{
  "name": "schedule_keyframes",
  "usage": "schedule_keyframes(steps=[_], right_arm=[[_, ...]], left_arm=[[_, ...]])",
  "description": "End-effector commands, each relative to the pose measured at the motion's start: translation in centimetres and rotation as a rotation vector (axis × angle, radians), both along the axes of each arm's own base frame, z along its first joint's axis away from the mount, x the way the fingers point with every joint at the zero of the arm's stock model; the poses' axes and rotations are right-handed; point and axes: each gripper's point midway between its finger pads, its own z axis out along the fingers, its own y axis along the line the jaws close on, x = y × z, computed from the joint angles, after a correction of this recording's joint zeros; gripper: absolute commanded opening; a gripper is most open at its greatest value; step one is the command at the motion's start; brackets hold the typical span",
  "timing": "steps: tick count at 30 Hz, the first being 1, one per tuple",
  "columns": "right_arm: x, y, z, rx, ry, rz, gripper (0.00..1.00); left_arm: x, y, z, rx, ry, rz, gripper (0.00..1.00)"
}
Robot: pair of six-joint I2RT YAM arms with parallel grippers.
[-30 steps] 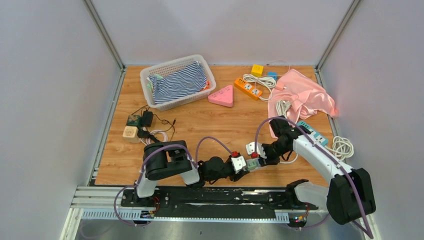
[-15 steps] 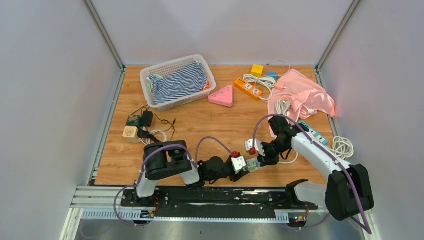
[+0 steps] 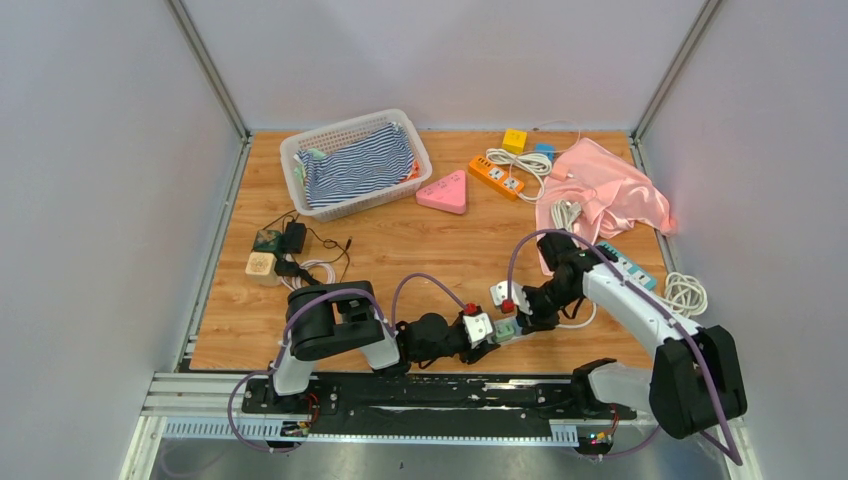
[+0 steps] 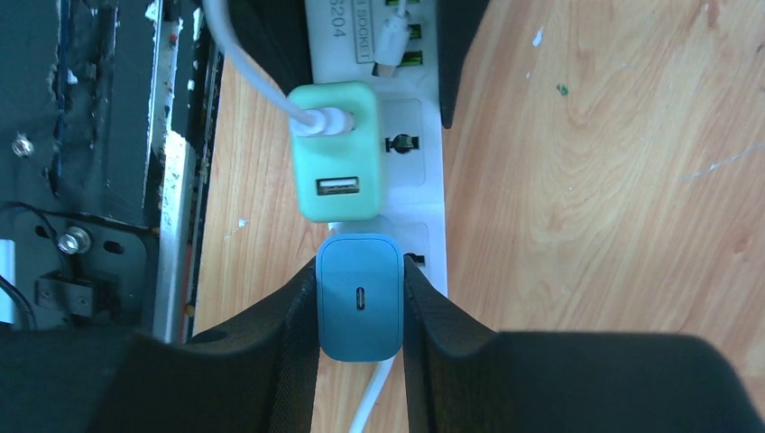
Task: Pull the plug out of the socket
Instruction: Remove the plug from the socket.
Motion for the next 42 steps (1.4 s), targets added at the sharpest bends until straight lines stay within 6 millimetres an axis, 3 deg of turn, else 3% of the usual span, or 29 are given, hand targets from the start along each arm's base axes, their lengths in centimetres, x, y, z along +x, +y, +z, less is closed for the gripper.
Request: schedule_keyframes(steps=[1, 5, 9, 12, 23, 26, 33, 36, 42], right_arm=[[1.8, 1.6, 0.7, 0.051, 0.056, -0.139, 0.00], [1.8, 1.4, 0.5, 0.042, 0.055, -0.137, 0.00], [-0.6, 1.6, 1.0, 0.117, -0.041, 0.087, 0.00], [-1.4, 1.7, 1.4, 0.152, -0.081, 0.139, 0.00], [2.2, 1.4, 0.7, 0.040, 0.082, -0.181, 0.00], [2.1, 1.3, 0.7, 0.041, 0.065, -0.157, 0.00], [-1.1, 1.4, 1.5, 0.153, -0.095, 0.133, 0.00], [-0.9, 1.3, 1.5, 0.152, -0.092, 0.124, 0.00], [1.2, 1.1, 1.0, 0.084, 0.041, -0.074, 0.00]], left_arm=[[-0.3, 0.3, -2.7, 0.082, 0.033, -0.004, 0.00], [-0.4, 0.3, -2.7, 0.083, 0.033, -0.004, 0.00], [-0.3, 0.3, -2.7, 0.082, 0.033, -0.003, 0.00], [-0.3, 0.3, -2.8, 0.083, 0.033, -0.003, 0.00], [-0.4, 0.3, -2.8, 0.084, 0.034, -0.004, 0.00], [-0.4, 0.4, -2.8, 0.084, 0.034, -0.004, 0.00], [-0.4, 0.4, -2.8, 0.085, 0.034, -0.003, 0.00], [-0.3, 0.3, -2.7, 0.083, 0.032, -0.004, 0.00], [-0.4, 0.4, -2.8, 0.085, 0.034, -0.003, 0.00]])
